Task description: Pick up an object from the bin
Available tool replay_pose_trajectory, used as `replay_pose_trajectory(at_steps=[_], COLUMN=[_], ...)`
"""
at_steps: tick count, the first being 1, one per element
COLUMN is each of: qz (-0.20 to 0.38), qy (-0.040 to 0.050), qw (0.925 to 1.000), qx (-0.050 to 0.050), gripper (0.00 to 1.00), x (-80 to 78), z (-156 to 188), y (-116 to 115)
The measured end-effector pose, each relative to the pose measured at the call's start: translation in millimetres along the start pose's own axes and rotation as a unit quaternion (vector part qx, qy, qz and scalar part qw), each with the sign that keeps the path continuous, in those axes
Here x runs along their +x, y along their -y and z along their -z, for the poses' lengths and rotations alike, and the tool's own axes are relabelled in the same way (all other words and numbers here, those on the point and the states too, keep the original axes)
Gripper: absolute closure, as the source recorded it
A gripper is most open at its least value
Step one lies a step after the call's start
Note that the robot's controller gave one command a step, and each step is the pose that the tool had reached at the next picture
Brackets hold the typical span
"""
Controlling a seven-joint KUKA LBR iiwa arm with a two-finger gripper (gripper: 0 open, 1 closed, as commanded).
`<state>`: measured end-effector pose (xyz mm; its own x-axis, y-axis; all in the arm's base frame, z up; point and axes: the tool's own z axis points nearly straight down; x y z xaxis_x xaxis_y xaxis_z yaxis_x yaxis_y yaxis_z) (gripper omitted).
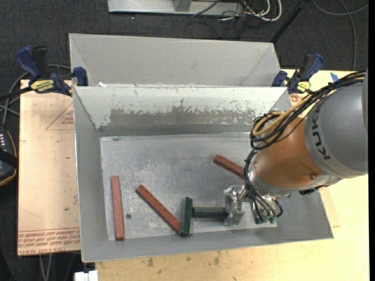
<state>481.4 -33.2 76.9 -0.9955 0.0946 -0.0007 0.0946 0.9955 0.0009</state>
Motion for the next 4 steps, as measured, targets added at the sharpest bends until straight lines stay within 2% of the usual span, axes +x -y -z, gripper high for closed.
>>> replay_pose_trajectory(at_steps=[1, 2, 3, 4], qz=[-0.028, -0.028, -0.086, -0.046], qy=[0.0053, 0.0009, -0.004, -0.0022], qw=[0.9996, 0.9996, 0.9963, 0.999], qx=[0.0, 0.0, 0.0, 0.0], gripper=[1.0, 0.0, 0.0, 0.0], x=[-18.4, -16.6, -24.4, -32.6], z=[153, 149, 28, -9], y=[-9, -9, -34, -36])
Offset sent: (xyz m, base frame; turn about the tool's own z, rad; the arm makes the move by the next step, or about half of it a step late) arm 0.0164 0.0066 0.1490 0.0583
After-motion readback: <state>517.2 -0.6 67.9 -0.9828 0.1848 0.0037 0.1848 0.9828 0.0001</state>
